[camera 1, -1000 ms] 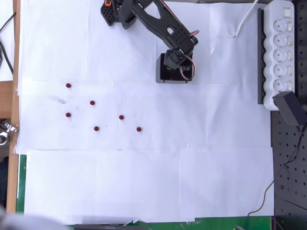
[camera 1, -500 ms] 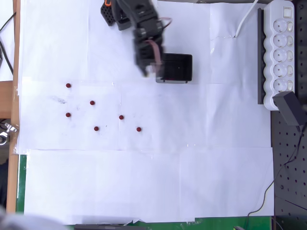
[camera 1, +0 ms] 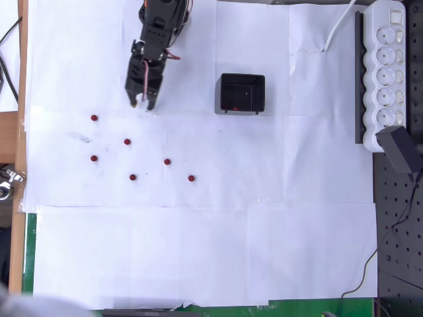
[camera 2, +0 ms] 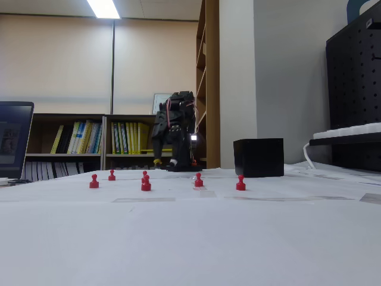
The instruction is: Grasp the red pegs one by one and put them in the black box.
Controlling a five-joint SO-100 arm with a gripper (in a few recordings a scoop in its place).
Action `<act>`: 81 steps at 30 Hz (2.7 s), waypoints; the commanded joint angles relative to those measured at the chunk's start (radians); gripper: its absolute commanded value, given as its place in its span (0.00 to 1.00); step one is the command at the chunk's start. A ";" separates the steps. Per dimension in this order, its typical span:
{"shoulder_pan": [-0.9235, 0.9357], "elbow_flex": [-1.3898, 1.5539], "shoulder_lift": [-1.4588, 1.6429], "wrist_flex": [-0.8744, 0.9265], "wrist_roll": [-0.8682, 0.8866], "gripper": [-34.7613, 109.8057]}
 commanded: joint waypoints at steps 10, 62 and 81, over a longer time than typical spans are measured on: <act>0.126 -0.018 0.253 -0.411 -0.008 0.33; 0.229 0.215 0.657 -0.634 -0.032 0.34; 0.229 0.227 0.652 -0.580 -0.051 0.25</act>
